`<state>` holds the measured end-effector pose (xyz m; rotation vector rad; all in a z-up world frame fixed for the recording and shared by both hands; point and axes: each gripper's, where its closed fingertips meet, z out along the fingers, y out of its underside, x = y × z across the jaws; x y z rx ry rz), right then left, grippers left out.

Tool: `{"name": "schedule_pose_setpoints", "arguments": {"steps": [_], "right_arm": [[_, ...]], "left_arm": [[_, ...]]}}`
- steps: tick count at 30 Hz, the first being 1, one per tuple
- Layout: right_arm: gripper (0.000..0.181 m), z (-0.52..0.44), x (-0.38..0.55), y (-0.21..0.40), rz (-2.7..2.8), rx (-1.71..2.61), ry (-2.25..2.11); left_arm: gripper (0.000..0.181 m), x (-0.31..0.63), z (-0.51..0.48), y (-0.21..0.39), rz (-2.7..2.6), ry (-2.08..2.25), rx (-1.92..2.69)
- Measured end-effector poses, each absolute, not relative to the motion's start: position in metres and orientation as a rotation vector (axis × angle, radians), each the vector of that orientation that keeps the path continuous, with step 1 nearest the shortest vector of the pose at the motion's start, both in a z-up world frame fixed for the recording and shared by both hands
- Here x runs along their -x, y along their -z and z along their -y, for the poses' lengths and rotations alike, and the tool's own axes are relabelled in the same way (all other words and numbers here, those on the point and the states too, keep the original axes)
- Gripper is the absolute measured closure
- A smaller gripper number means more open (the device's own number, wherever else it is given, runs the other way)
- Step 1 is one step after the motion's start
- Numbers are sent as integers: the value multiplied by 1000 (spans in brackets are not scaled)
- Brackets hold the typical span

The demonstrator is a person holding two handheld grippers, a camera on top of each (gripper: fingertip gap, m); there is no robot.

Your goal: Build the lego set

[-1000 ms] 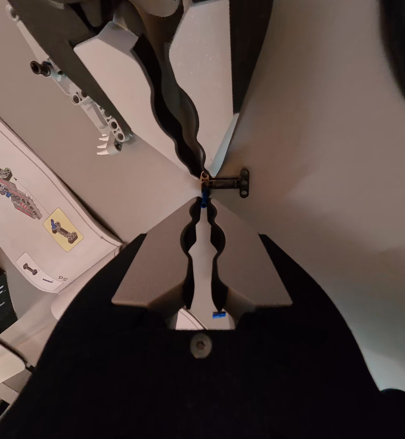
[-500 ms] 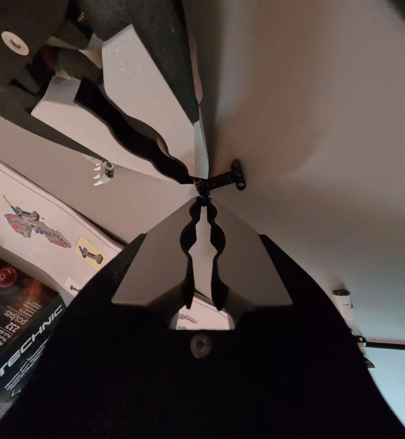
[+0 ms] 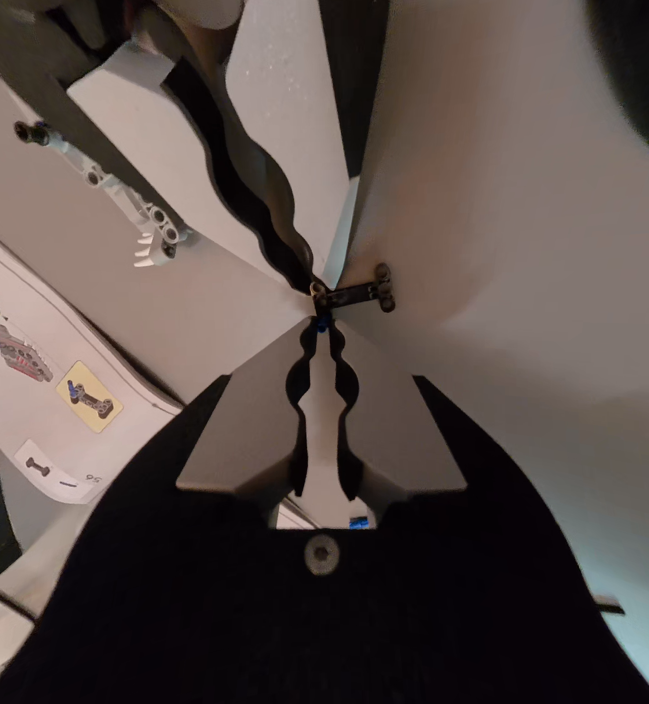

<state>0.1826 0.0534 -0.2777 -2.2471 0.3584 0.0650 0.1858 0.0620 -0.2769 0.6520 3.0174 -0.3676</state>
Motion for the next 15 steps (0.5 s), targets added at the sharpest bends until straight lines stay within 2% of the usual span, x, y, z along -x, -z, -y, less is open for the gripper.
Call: {"name": "schedule_pose_setpoints", "arguments": {"steps": [4,8,12,15], "right_arm": [[175,-54,-183,277,-349,2250,-40],[175,-52,-184,277,-313,2267,75],[175,-53,-194,252,-242,2128,408],[175,-46,-206,217,-195,1936,757]], "left_arm": [[165,-191,-64,272,-2986,585,-404],[149,-193,-59,255,-2963,1015,110],[136,-194,-51,232,-2817,1526,735],[127,-193,-51,223,-2692,1720,939]]}}
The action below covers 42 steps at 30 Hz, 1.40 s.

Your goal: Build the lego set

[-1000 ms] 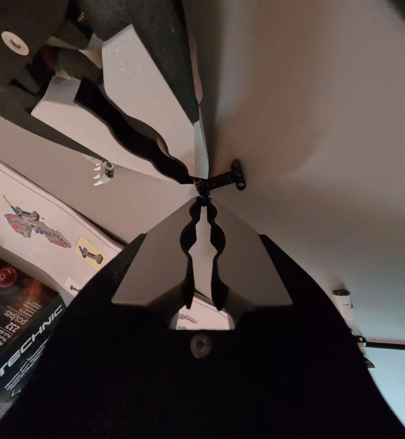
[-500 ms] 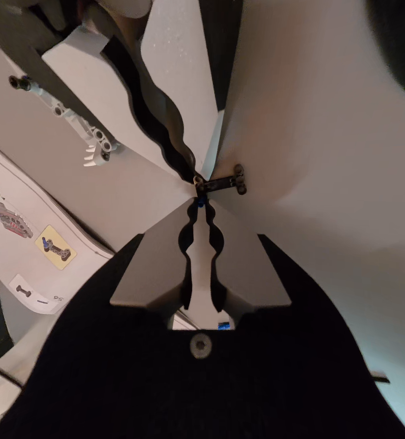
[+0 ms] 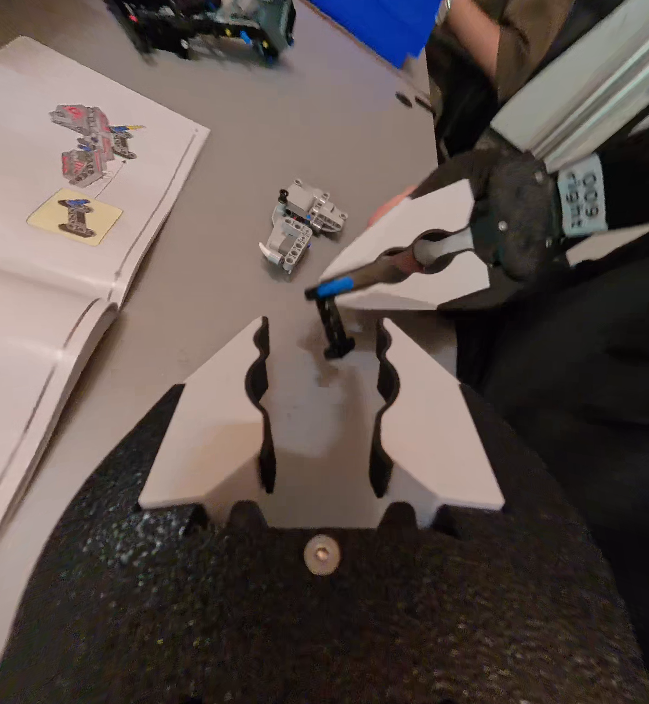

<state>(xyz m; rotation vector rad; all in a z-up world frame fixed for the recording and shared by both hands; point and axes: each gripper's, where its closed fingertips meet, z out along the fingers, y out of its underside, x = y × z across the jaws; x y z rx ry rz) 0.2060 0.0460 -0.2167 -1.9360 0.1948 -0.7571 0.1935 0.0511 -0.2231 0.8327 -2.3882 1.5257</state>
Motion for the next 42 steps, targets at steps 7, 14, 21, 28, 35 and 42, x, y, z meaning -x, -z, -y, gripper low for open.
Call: {"name": "schedule_pose_setpoints", "arguments": {"steps": [7,14,21,28,35,42], "right_arm": [[175,-47,-206,184,80,1745,1218],[176,-48,-201,181,182,1711,1325],[176,-50,-202,184,230,1715,1372],[176,-53,-202,186,278,1717,1414],[176,-53,-205,190,270,1738,1399],[176,-54,-205,192,268,1751,1379]], "left_arm": [[132,-193,-41,192,2176,-1825,-821],[149,-190,-43,186,2214,-1860,-690],[159,-185,-40,192,2241,-1834,-636],[157,-185,-42,187,2088,-1837,-673],[158,-188,-42,191,2159,-1868,-655],[159,-189,-44,194,2144,-1860,-669]]}}
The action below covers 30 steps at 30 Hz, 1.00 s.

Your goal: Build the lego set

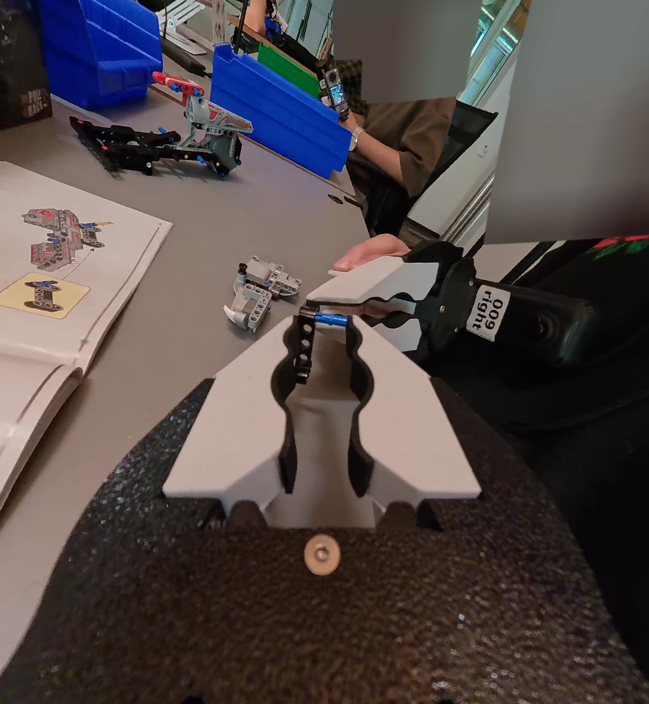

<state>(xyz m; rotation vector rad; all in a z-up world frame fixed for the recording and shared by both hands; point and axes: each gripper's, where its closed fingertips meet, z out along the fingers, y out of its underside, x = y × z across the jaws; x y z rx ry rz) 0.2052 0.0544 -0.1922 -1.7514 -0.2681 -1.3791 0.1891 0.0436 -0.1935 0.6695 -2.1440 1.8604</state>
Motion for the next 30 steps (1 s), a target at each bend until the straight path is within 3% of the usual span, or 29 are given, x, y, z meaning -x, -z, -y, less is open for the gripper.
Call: {"name": "schedule_pose_setpoints", "arguments": {"steps": [13,15,16,18,19,23,25,27,30], "right_arm": [[176,-52,-205,187,268,1721,1432],[176,-52,-205,185,260,1709,1436],[176,-52,-205,185,257,1710,1432],[176,-52,-203,183,258,1691,1426],[176,-52,-203,183,255,1690,1420],[176,-49,-207,185,242,1714,1434],[176,-50,-207,186,248,1717,1437],[176,-50,-206,183,256,1702,1459],[176,-50,-208,187,256,1725,1452]], "left_arm": [[159,-189,-44,189,2064,-1898,-681],[152,-191,-44,193,2090,-1880,-704],[154,-191,-44,196,2100,-1863,-716],[175,-192,-44,195,2105,-1895,-706],[175,-191,-44,194,2116,-1914,-690],[142,-182,-41,194,2098,-1852,-636],[142,-180,-39,197,2124,-1834,-635],[156,-184,-39,197,2115,-1838,-677],[151,-186,-40,193,2026,-1852,-717]]}}
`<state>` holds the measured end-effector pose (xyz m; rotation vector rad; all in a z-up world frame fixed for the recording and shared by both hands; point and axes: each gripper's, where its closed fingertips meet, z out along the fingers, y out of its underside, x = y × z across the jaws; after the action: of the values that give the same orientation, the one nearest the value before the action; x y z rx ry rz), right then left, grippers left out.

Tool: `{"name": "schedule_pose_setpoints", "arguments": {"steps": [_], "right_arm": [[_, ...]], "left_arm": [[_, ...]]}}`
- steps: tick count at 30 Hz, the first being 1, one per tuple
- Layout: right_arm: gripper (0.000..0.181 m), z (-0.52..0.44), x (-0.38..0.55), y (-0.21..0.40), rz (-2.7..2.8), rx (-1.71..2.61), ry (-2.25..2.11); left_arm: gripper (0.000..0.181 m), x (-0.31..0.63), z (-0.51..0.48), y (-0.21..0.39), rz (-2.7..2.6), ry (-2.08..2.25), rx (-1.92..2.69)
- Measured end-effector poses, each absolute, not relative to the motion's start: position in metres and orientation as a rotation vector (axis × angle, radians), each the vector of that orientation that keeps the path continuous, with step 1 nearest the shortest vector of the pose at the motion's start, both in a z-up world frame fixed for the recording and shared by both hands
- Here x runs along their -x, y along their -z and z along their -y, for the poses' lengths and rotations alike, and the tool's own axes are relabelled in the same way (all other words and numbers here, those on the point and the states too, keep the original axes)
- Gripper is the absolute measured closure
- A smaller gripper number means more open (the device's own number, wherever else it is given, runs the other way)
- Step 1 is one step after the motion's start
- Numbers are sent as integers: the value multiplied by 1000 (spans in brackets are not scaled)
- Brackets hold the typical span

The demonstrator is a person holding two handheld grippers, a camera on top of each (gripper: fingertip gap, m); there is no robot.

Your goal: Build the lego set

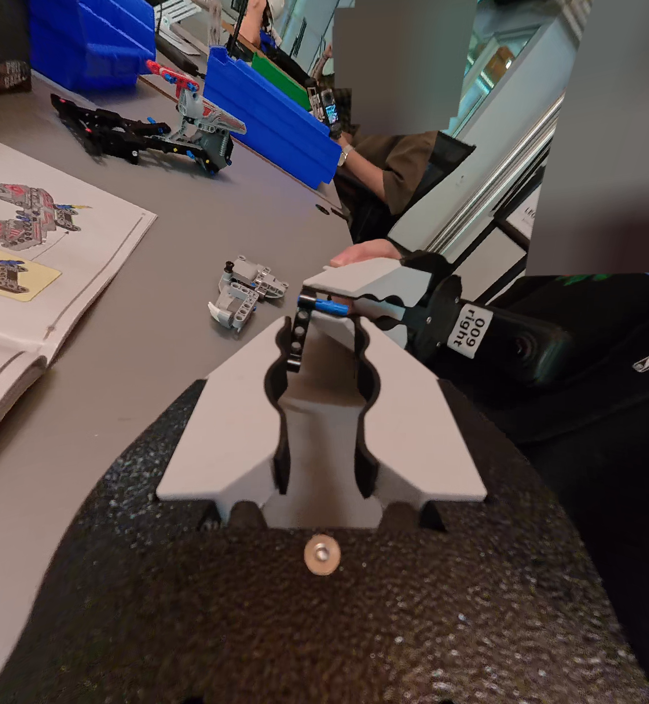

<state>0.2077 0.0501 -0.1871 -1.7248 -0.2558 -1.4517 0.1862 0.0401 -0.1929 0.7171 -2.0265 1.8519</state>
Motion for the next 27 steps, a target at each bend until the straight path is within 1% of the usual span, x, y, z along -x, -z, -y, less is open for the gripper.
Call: {"name": "schedule_pose_setpoints", "arguments": {"steps": [2,4,6,9,13,17,21,23,25,26,27], "right_arm": [[176,-49,-209,189,257,1740,1459],[176,-50,-209,192,261,1758,1430],[175,-50,-209,195,246,1778,1376],[175,-52,-206,194,206,1770,1221],[174,-58,-202,198,181,1795,954],[161,-61,-199,191,81,1780,646],[158,-65,-194,187,-40,1775,256],[161,-66,-191,189,-60,1782,137],[167,-67,-186,187,-36,1767,108],[167,-67,-182,189,-15,1778,99],[175,-67,-181,192,4,1795,109]], "left_arm": [[146,-186,-38,193,1998,-1850,-734],[157,-189,-37,199,2051,-1841,-737],[161,-190,-37,204,2127,-1834,-716],[176,-192,-41,207,2226,-1828,-671],[176,-193,-49,213,2428,-1786,-566],[177,-200,-59,214,2646,-1727,-402],[177,-201,-60,206,2748,-1735,-180],[177,-196,-57,204,2763,-1771,-76],[177,-190,-54,208,2771,-1780,-15],[177,-188,-54,211,2780,-1782,8],[177,-184,-54,214,2780,-1776,45]]}}
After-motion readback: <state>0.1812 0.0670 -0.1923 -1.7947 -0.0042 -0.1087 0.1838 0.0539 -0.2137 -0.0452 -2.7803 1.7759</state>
